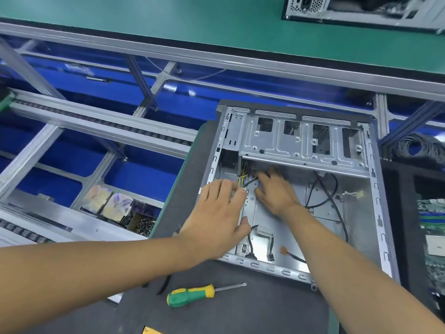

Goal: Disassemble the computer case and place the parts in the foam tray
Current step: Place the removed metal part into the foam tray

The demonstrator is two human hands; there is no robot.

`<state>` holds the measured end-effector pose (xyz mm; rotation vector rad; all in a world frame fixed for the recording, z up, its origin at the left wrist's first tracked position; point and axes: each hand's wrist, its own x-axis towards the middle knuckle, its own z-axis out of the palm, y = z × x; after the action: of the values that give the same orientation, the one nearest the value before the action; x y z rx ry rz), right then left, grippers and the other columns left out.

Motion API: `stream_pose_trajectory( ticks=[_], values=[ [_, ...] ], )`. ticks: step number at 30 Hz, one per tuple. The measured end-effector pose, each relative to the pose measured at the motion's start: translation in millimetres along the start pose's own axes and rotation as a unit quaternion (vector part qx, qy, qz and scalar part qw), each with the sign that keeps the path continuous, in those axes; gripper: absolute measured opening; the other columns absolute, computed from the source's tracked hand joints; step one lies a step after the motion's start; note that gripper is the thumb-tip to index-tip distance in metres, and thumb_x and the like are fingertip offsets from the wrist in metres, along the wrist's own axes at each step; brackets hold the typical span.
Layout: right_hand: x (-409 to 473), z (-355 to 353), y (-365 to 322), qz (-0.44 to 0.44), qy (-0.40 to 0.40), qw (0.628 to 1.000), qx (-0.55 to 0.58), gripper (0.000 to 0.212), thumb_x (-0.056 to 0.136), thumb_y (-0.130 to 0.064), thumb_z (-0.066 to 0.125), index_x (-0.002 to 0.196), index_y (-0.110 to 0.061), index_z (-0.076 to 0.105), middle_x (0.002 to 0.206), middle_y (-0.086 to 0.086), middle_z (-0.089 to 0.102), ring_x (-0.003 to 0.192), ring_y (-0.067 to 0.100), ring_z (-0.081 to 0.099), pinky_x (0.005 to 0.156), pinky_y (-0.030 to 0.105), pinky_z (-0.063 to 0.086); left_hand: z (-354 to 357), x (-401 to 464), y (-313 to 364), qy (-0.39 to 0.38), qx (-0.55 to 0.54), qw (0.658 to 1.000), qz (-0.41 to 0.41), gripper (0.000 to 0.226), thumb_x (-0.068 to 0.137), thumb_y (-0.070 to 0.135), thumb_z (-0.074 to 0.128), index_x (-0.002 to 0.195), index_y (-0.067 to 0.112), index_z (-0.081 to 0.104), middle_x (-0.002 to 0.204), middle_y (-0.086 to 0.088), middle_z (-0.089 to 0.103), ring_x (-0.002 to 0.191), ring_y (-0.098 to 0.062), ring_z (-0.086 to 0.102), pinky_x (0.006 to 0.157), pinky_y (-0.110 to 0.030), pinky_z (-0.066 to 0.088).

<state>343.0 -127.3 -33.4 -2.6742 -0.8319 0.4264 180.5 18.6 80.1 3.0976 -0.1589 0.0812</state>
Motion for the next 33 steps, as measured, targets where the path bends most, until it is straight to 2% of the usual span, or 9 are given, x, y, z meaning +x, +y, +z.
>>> stream_pose_trajectory(
  ticks=[5,9,12,14,16,21,26,29,33],
  values=[
    [-2,-4,-7,-0.07,0.031,0.995,-0.063,0.035,0.092,-0.033,0.044,0.127,-0.027,0.048,0.12,0.001,0.052,0.112,0.027,0.05,0.089,0.043,0.041,-1,0,0,-0.005,0.001,1.0,-0.004,0.042,0.09,0.043,0.047,0.116,0.01,0.053,0.115,-0.011,0.05,0.105,-0.032,0.045,0.095,-0.041,0.033],
    [1,0,-33,-0.161,-0.01,0.985,0.068,0.047,0.096,-0.012,0.047,0.13,-0.044,0.045,0.121,-0.022,0.047,0.113,0.003,0.044,0.088,0.025,0.041,-1,-1,1,0.001,-0.008,1.0,-0.008,0.041,0.089,0.043,0.048,0.113,0.011,0.052,0.113,-0.011,0.049,0.1,-0.03,0.044,0.086,-0.041,0.036],
    [6,-4,-40,-0.117,-0.134,0.969,0.174,0.041,0.104,-0.046,0.039,0.137,-0.07,0.035,0.139,-0.044,0.037,0.127,-0.012,0.037,0.096,0.019,0.033,-2,0,1,0.0,-0.006,1.0,-0.011,0.044,0.088,0.043,0.047,0.117,0.01,0.051,0.111,-0.011,0.05,0.097,-0.029,0.043,0.085,-0.041,0.042],
    [13,-6,-40,-0.083,-0.205,0.939,0.263,0.045,0.094,-0.075,0.041,0.138,-0.068,0.042,0.149,-0.042,0.035,0.138,-0.006,0.036,0.11,0.028,0.031,-2,0,1,-0.002,-0.003,1.0,-0.011,0.046,0.088,0.043,0.047,0.118,0.009,0.052,0.109,-0.011,0.049,0.095,-0.028,0.042,0.083,-0.041,0.042],
    [23,-5,-42,-0.064,-0.227,0.922,0.305,0.066,0.087,-0.084,0.043,0.147,-0.058,0.039,0.159,-0.035,0.027,0.149,0.003,0.028,0.121,0.038,0.024,-1,0,1,-0.003,-0.003,1.0,-0.009,0.049,0.087,0.043,0.047,0.121,0.007,0.053,0.111,-0.012,0.05,0.096,-0.029,0.042,0.084,-0.041,0.04],
    [40,-8,-50,-0.166,-0.226,0.96,0.024,0.062,0.107,-0.043,0.036,0.161,-0.029,0.009,0.17,-0.003,0.013,0.155,0.018,0.017,0.123,0.041,0.021,2,0,0,0.004,-0.013,1.0,-0.002,0.053,0.085,0.043,0.049,0.123,0.006,0.053,0.114,-0.013,0.051,0.099,-0.029,0.042,0.086,-0.04,0.037],
    [43,-15,-64,-0.185,-0.223,0.954,-0.073,0.032,0.1,-0.021,0.05,0.13,-0.017,0.04,0.149,0.006,0.038,0.131,0.023,0.042,0.095,0.037,0.033,6,0,-2,0.004,-0.017,1.0,0.001,0.055,0.086,0.043,0.05,0.126,0.006,0.051,0.117,-0.014,0.05,0.101,-0.031,0.043,0.087,-0.042,0.04],
    [43,-14,-59,-0.209,-0.2,0.952,-0.097,0.041,0.102,-0.019,0.049,0.142,-0.02,0.038,0.156,0.004,0.034,0.138,0.024,0.039,0.102,0.041,0.038,7,0,-2,0.004,-0.015,1.0,0.003,0.056,0.085,0.044,0.051,0.126,0.005,0.051,0.117,-0.015,0.05,0.101,-0.031,0.042,0.088,-0.041,0.036],
    [40,-3,-37,-0.252,-0.205,0.938,-0.118,0.068,0.103,-0.016,0.047,0.16,-0.039,0.017,0.168,-0.013,0.019,0.15,0.01,0.021,0.115,0.034,0.027,5,0,-2,0.009,-0.009,1.0,0.003,0.056,0.085,0.045,0.051,0.126,0.005,0.05,0.115,-0.014,0.048,0.099,-0.03,0.041,0.086,-0.042,0.036]
  ],
)
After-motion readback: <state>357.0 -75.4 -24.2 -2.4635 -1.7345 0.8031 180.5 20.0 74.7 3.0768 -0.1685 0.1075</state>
